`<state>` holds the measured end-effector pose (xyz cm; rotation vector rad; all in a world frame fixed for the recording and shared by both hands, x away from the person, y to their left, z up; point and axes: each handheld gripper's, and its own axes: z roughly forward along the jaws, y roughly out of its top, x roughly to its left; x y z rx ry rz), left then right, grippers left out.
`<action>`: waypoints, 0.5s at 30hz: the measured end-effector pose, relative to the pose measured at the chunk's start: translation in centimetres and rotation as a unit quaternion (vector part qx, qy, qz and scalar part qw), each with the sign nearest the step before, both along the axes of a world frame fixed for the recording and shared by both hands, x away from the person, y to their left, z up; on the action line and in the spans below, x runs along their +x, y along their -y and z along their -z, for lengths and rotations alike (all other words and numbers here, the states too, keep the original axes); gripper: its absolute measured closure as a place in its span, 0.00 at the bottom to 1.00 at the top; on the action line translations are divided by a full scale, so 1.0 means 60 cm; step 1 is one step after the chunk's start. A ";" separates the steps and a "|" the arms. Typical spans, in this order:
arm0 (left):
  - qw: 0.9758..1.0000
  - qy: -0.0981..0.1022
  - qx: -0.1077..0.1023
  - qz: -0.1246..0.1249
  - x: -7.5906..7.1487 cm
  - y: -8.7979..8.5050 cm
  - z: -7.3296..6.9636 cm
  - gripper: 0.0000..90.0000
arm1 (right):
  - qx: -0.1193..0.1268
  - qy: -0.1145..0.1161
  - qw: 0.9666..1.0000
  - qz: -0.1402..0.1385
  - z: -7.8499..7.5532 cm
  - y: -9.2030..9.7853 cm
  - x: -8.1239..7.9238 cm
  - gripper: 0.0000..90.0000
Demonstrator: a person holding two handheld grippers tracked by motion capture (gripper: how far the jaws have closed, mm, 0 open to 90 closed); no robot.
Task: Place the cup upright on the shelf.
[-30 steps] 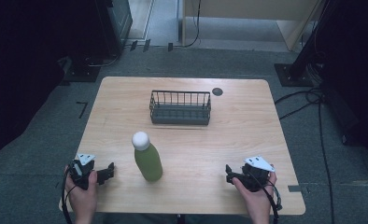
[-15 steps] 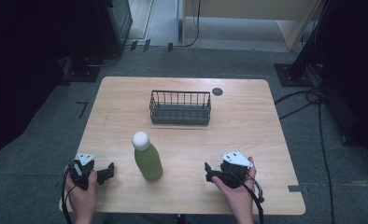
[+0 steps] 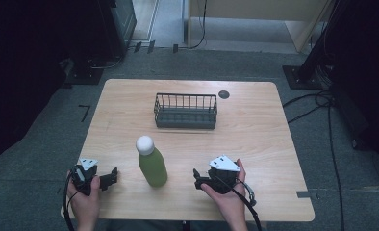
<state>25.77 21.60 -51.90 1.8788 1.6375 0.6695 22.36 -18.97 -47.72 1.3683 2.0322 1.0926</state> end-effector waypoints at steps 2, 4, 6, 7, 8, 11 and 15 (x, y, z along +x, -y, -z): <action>1.000 0.000 0.000 0.000 0.000 0.000 0.000 0.00 | 0.002 0.001 1.000 -0.006 -0.001 -0.010 0.000 0.06; 1.000 0.000 0.000 0.000 0.000 0.000 0.000 0.00 | 0.004 0.002 1.000 -0.011 -0.002 -0.017 0.001 0.06; 1.000 0.000 0.000 0.000 0.000 0.000 0.000 0.00 | 0.005 0.004 1.000 -0.019 -0.003 -0.027 0.003 0.07; 1.000 0.000 0.000 0.000 0.000 0.000 0.000 0.00 | 0.005 0.004 1.000 -0.025 -0.004 -0.032 0.003 0.07; 1.000 0.000 0.000 0.000 0.000 0.000 0.000 0.00 | 0.006 0.005 1.000 -0.029 -0.004 -0.037 0.004 0.07; 1.000 0.000 0.000 0.000 0.000 0.000 0.000 0.00 | 0.008 0.005 0.999 -0.042 -0.005 -0.051 0.004 0.07; 1.000 0.000 0.000 0.000 0.000 0.000 0.000 0.00 | 0.009 0.002 0.998 -0.061 -0.003 -0.071 0.002 0.08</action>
